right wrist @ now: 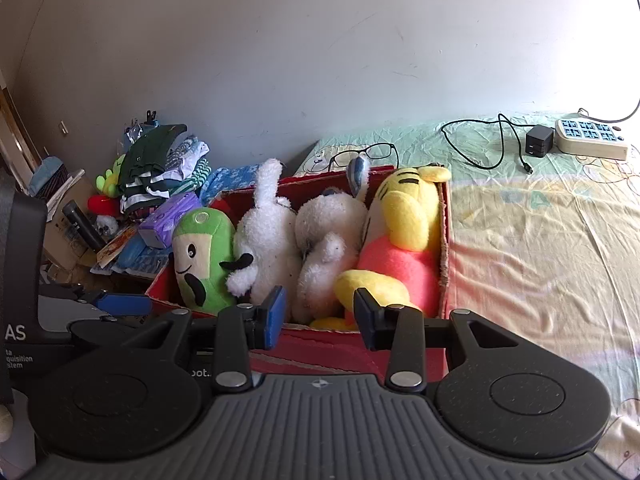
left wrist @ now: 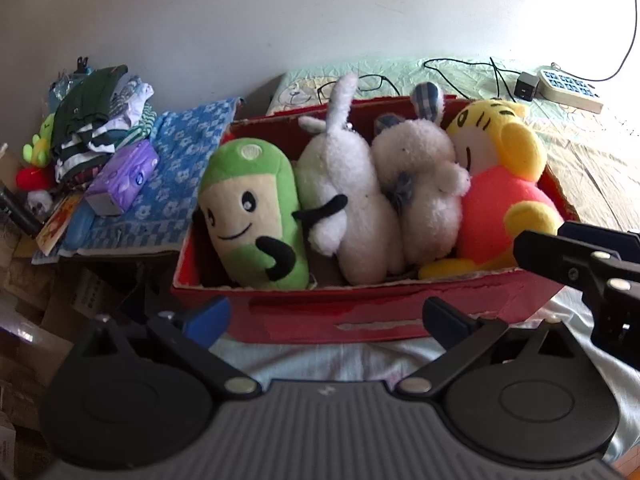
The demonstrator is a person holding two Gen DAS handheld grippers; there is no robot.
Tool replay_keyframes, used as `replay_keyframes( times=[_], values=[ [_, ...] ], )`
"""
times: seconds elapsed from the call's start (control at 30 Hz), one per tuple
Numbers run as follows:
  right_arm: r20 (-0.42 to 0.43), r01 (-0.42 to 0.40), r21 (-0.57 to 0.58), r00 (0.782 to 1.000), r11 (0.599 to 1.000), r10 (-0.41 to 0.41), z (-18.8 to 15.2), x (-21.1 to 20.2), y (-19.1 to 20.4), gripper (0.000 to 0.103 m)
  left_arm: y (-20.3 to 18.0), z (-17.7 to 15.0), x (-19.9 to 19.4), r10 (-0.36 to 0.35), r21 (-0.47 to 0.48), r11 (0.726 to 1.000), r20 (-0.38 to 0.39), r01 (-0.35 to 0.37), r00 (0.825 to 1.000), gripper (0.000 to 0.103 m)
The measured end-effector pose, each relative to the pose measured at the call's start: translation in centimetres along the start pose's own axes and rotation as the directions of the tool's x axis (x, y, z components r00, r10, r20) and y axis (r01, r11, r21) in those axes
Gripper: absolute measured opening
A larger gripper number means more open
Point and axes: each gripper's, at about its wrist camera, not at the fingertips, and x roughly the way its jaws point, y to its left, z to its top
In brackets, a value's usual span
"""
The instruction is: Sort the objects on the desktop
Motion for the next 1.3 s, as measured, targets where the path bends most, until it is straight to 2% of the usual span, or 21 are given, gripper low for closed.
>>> replay_keyframes(
  times=[0.23,0.5,0.57,0.7,0.83,1.03,1.2,1.3],
  values=[
    [-0.034,-0.014,0.005,0.999,1.000,0.014,-0.8,-1.9,-3.4,0.042,-4.4,-1.0,-0.6,0.005,-0.017,1.000,-0.052,-0.006,0.999,0.102],
    [-0.066,0.015,0.006,0.998,1.000,-0.014,-1.8,-3.7,-7.3,0.043,-9.4,-1.5,-0.4,-0.040,-0.023,0.999,-0.101,0.038,0.994,0.102],
    [-0.073,0.035,0.016,0.997,0.999,-0.033,-2.1,-4.1,-8.4,0.044,-10.6,-1.5,-0.1,-0.050,-0.019,0.999,-0.113,0.048,0.992,0.102],
    [-0.100,0.109,0.054,0.990,0.993,-0.103,-2.7,-4.7,-10.8,0.053,-12.8,-1.8,0.7,-0.072,-0.012,0.997,-0.142,0.071,0.987,0.102],
    [-0.120,0.163,0.094,0.981,0.982,-0.151,-3.1,-5.1,-13.0,0.053,-14.9,-2.0,1.4,-0.110,0.000,0.994,-0.172,0.112,0.979,0.101],
    [-0.163,0.242,0.122,0.961,0.962,-0.222,-3.6,-5.3,-15.2,0.055,-17.0,-1.8,2.0,-0.111,0.019,0.993,-0.174,0.116,0.979,0.101],
    [-0.205,0.320,0.106,0.934,0.942,-0.294,-3.5,-4.7,-15.9,0.068,-17.9,-1.8,2.6,-0.111,0.034,0.992,-0.193,0.120,0.975,0.101],
    [-0.215,0.336,0.104,0.927,0.936,-0.309,-3.4,-4.5,-16.2,0.073,-18.1,-1.8,2.7,-0.113,0.040,0.992,-0.200,0.123,0.973,0.101]
  ],
)
